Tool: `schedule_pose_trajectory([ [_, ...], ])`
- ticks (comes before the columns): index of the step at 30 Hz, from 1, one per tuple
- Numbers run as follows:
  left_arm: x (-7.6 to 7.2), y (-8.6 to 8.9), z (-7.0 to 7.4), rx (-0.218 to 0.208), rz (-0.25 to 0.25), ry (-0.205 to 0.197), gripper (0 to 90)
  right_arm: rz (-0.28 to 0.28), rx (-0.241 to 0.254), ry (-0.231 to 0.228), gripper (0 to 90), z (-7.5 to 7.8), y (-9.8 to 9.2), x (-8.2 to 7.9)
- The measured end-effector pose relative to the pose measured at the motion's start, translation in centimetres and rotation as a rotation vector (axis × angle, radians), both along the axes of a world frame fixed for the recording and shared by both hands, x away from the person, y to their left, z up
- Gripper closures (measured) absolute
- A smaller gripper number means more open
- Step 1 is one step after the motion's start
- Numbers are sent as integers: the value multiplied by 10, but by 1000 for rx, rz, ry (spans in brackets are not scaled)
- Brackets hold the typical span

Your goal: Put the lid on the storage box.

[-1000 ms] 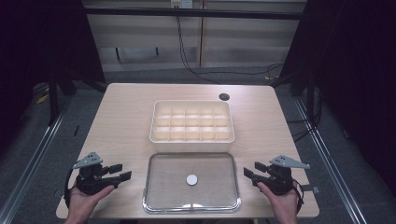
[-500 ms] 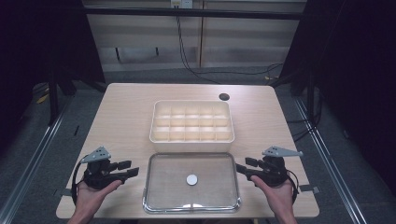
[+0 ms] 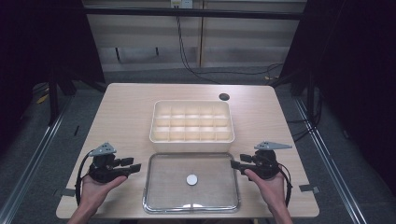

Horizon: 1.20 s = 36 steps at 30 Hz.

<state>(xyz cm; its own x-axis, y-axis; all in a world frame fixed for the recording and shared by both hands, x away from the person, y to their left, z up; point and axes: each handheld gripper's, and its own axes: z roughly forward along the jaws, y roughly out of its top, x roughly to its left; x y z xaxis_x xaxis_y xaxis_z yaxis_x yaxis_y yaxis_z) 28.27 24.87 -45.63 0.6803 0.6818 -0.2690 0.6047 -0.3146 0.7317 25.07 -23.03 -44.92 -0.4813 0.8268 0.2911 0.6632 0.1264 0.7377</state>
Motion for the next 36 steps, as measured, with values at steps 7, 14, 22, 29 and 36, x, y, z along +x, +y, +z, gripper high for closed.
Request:
schedule_pose_trajectory([
  [7,1,-9,-6,22,-24,9,541,4,23,31,504,-6,0,9],
  [14,6,-11,-16,37,-24,39,507,-14,-23,91,512,-26,-3,13],
  [22,11,-22,-25,60,-54,64,491,-25,-36,119,528,-34,-5,15],
  [29,12,-27,-29,59,-60,80,526,-29,-50,132,530,-41,-5,18],
  [36,11,-33,-33,97,-80,91,548,-28,-70,146,554,-46,0,17],
])
